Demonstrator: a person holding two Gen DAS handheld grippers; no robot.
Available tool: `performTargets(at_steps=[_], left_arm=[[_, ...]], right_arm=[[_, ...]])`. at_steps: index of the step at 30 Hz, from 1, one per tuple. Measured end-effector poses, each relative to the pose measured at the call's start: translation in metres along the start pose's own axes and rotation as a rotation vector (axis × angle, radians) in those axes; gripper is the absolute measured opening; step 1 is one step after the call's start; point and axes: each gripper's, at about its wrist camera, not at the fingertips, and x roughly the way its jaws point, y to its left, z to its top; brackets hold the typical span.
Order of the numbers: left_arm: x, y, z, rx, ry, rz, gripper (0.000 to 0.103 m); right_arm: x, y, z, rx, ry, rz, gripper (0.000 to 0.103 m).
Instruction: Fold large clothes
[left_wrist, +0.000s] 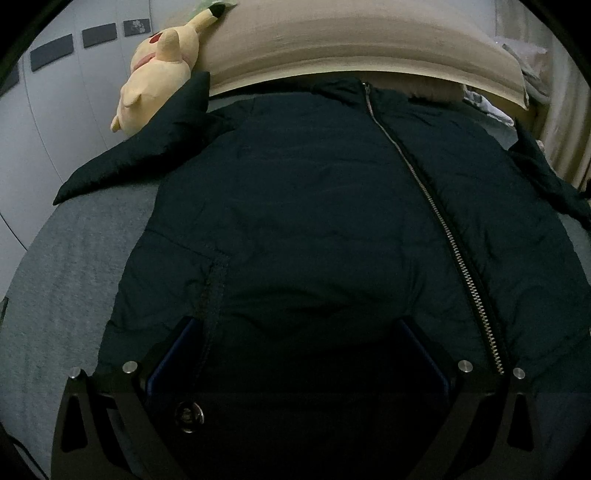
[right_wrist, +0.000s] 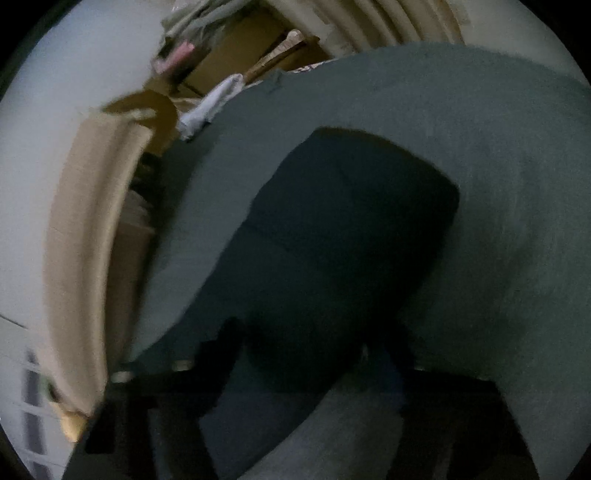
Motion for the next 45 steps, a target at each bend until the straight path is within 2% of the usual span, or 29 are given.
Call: performTargets(at_steps=[1,2,3,8,11,14,18,21,24,25,26,28,29,30,33,35,37,41,43,45], left_arm=[[0.001,0.001,0.000,-0.001,-0.001,-0.002,0.103],[0.001,0.001,-0.002,-0.003,-0.003,-0.003,0.103],[0.001,0.001,-0.003,-0.003,-0.004,-0.004,0.103],[0.004,0.003,0.001,-0.007,-0.006,-0.009,0.103],[0.003,0.003,0.001,-0.009,-0.007,-0.012,0.103],[0.003,0.004,0.001,-0.012,-0.009,-0.016,0.103],[0.003,0.004,0.001,-0.014,-0.009,-0.018,0.103],[0.003,0.005,0.000,-0.015,-0.010,-0.020,0.103],[0.003,0.005,0.000,-0.016,-0.010,-0.021,0.103],[0.003,0.005,0.000,-0.016,-0.010,-0.020,0.103],[0.003,0.005,0.000,-0.016,-0.010,-0.021,0.103],[0.002,0.005,0.000,-0.018,-0.010,-0.023,0.103],[0.002,0.005,0.000,-0.019,-0.010,-0.025,0.103],[0.002,0.005,0.000,-0.020,-0.009,-0.026,0.103],[0.002,0.005,0.000,-0.022,-0.009,-0.029,0.103],[0.002,0.005,0.000,-0.022,-0.009,-0.029,0.103],[0.002,0.005,-0.001,-0.022,-0.009,-0.029,0.103],[0.001,0.004,0.000,-0.019,0.006,-0.029,0.103],[0.000,0.005,0.005,-0.014,0.037,-0.037,0.103],[-0.008,0.007,0.016,-0.021,0.087,-0.073,0.103]], right_arm=[[0.001,0.001,0.007,-0.018,0.005,-0.030,0.033],[-0.001,0.008,0.010,-0.044,0.007,-0.051,0.021],[-0.006,0.014,0.012,-0.073,-0.004,-0.069,0.016],[-0.057,0.096,0.007,-0.307,-0.152,-0.074,0.011],[-0.095,0.162,-0.017,-0.467,-0.218,-0.010,0.010],[-0.135,0.222,-0.064,-0.615,-0.265,0.086,0.010],[-0.158,0.281,-0.132,-0.760,-0.272,0.199,0.010],[-0.155,0.316,-0.192,-0.851,-0.241,0.269,0.010],[-0.133,0.332,-0.241,-0.900,-0.192,0.280,0.012],[-0.127,0.332,-0.256,-0.913,-0.168,0.276,0.012],[-0.116,0.333,-0.273,-0.931,-0.137,0.267,0.018],[-0.094,0.333,-0.302,-0.971,-0.071,0.250,0.056],[-0.081,0.331,-0.316,-0.987,-0.018,0.248,0.086],[-0.072,0.328,-0.330,-1.002,0.019,0.247,0.089],[-0.057,0.314,-0.358,-1.051,0.091,0.218,0.089],[-0.057,0.299,-0.360,-1.038,0.100,0.232,0.089],[-0.066,0.278,-0.347,-1.002,0.083,0.248,0.089],[-0.097,0.223,-0.304,-0.856,-0.061,0.251,0.090],[-0.106,0.192,-0.282,-0.808,-0.150,0.202,0.094],[-0.107,0.156,-0.260,-0.769,-0.240,0.109,0.094]])
